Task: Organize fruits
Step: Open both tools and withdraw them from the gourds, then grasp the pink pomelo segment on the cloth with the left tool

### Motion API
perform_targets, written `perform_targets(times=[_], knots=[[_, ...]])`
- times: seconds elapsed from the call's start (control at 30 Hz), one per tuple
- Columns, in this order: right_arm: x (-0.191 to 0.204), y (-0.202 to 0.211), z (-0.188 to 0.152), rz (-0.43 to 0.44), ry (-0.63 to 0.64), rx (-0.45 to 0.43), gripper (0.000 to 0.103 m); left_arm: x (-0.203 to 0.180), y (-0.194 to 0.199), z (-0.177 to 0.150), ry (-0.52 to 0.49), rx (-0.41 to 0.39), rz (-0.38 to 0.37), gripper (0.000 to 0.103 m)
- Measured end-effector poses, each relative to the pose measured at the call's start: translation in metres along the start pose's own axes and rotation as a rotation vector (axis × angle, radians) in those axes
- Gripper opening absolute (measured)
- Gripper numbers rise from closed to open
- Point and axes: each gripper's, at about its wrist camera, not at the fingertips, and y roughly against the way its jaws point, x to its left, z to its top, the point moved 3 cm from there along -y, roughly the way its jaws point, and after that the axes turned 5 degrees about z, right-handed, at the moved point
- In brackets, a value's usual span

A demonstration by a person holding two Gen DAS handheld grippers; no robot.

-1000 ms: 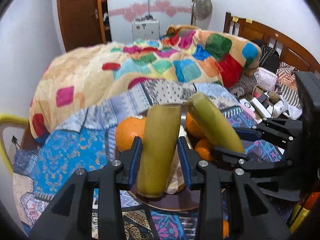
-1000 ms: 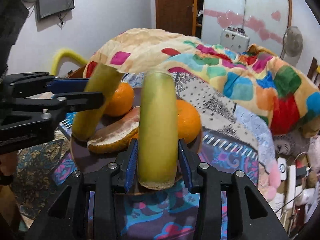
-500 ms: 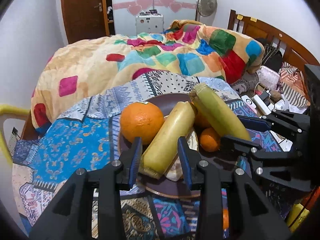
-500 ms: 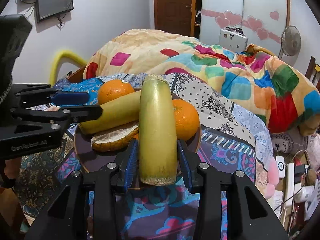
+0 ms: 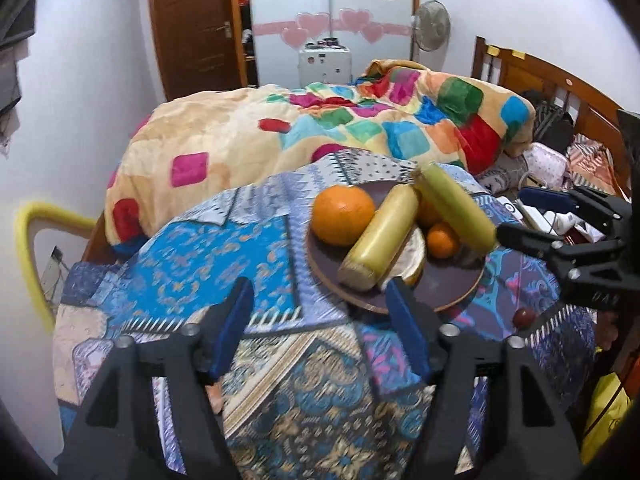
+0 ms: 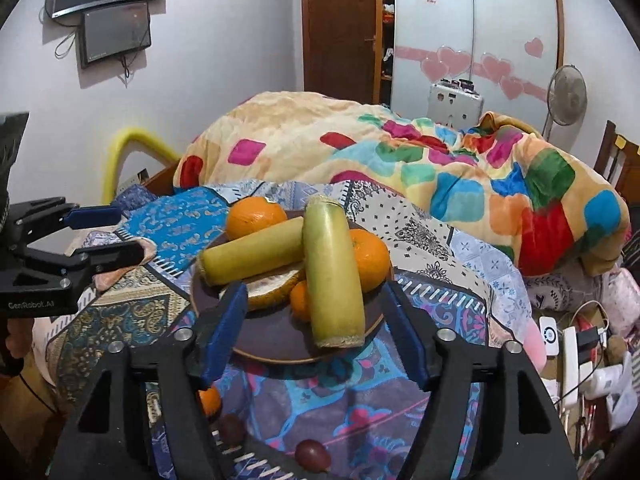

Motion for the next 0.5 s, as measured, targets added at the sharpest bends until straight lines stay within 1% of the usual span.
perform_targets(times=[0.2, 0.23, 0.3, 0.37, 0.5], knots=[[0.000, 0.008, -0.009, 0.011, -0.002, -0.007, 0.067, 0.022, 0.009, -0.028, 0.002, 0.017, 0.048, 0.071], [-0.001, 0.008, -0.012, 0.010, -0.006, -0.003, 0.067, 0.029, 0.008, -0.034, 0.006, 0.021, 0.066, 0.073], [-0.003, 0.007, -0.016, 0.001, -0.003, 0.006, 0.067, 0.037, 0.007, -0.042, 0.011, 0.024, 0.097, 0.086], [-0.006, 0.004, -0.020, -0.015, 0.002, 0.019, 0.067, 0.048, 0.002, -0.052, 0.027, 0.035, 0.110, 0.088], [-0.015, -0.002, -0.027, -0.038, -0.003, 0.046, 0.067, 0.064, -0.016, -0.064, 0.044, 0.094, 0.115, 0.088]])
